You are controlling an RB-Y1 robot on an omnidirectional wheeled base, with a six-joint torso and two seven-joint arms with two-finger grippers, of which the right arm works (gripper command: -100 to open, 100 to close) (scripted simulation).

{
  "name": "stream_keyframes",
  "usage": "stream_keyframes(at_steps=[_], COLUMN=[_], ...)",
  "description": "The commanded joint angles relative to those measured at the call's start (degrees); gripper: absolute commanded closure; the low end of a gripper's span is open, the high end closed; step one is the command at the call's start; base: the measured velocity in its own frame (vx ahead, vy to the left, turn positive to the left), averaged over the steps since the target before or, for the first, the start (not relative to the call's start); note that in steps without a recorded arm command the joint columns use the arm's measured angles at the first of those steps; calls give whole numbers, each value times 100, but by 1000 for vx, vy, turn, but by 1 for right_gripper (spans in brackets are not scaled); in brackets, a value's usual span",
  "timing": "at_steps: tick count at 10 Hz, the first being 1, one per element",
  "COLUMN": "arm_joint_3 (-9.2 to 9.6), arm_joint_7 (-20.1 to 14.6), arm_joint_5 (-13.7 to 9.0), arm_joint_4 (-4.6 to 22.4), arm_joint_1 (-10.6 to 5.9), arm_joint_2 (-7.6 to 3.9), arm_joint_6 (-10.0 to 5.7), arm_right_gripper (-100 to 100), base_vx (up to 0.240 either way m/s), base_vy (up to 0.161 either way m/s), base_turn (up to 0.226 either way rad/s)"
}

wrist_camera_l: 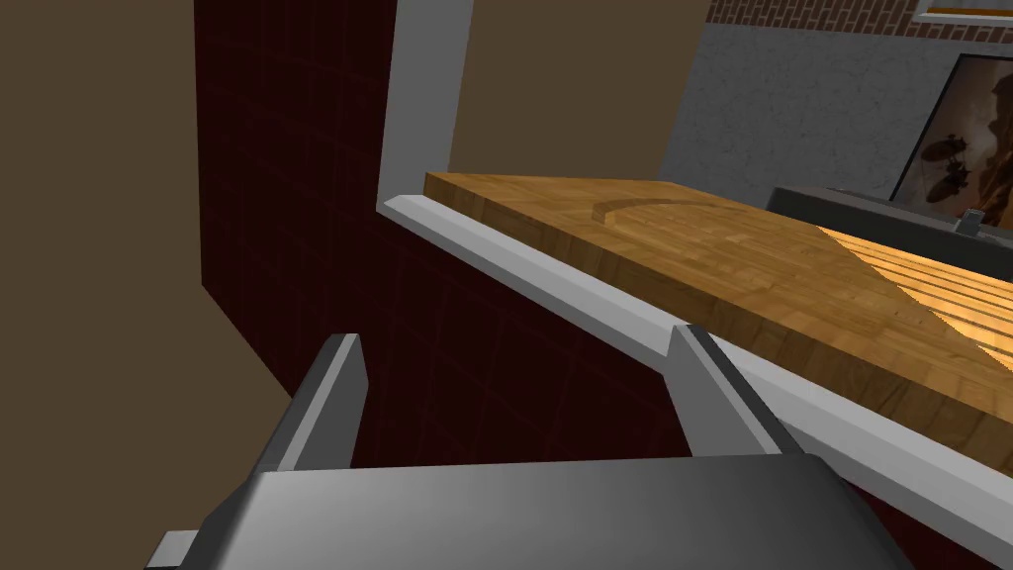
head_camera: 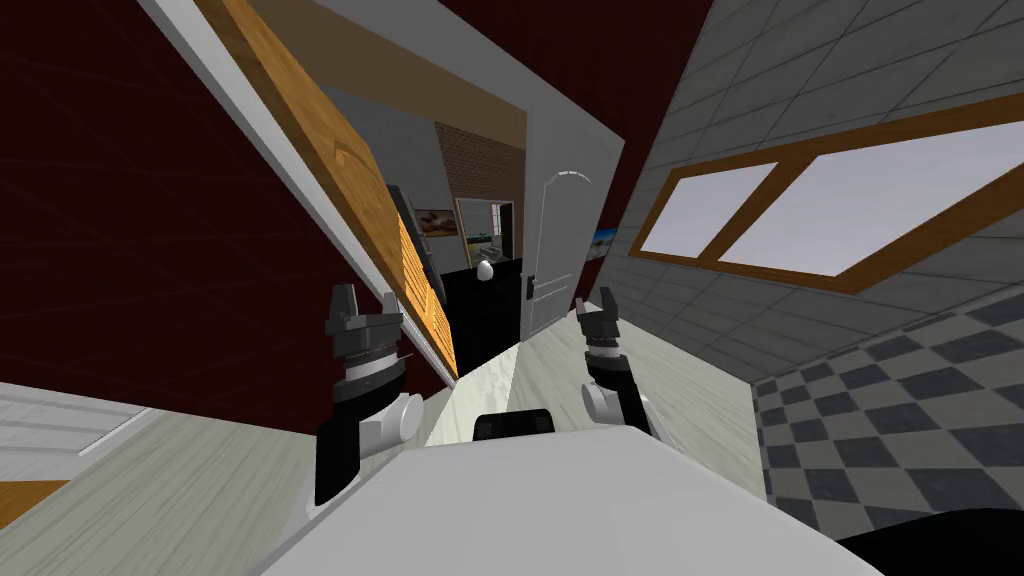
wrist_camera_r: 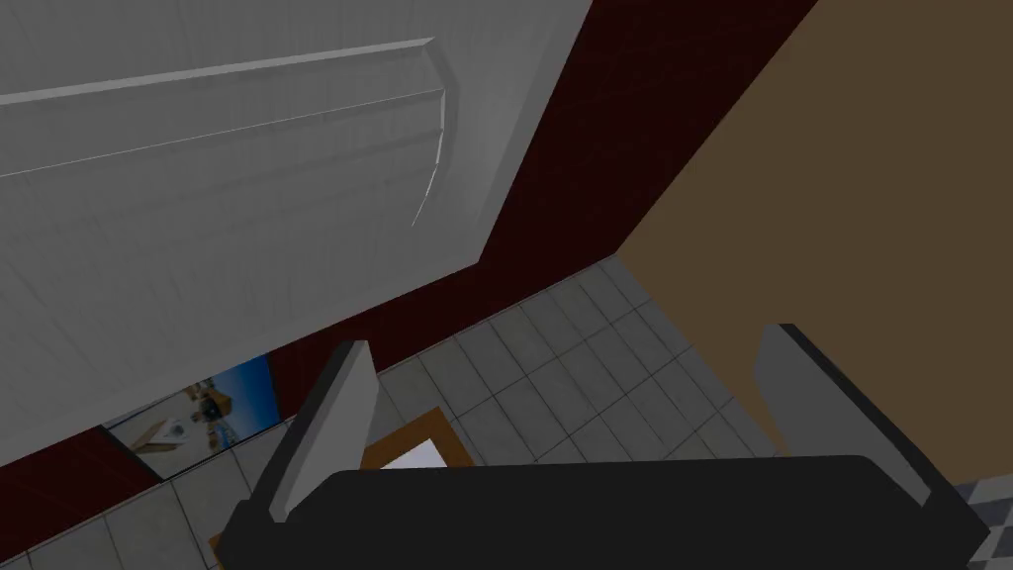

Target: Push the door open

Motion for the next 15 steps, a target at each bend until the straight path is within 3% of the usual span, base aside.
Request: stream_keyframes(at_steps=[1, 5, 6, 15], arm_joint_3=[42, 126, 169, 409], arm_joint_7=[5, 16, 21, 51], arm_joint_5=[-2, -5, -7, -16], arm_joint_4=[216, 656, 879, 2122], arm_joint_1=[-105, -318, -426, -1028], arm_joint_2=[-76, -196, -245, -416], arm_joint_6=[58, 176, 236, 570], arm_right_gripper=[-100, -100, -100, -100], base_vx=[174, 87, 116, 91], base_vy=[-49, -121, -108, -104], base_turn=[61, 77, 108, 77])
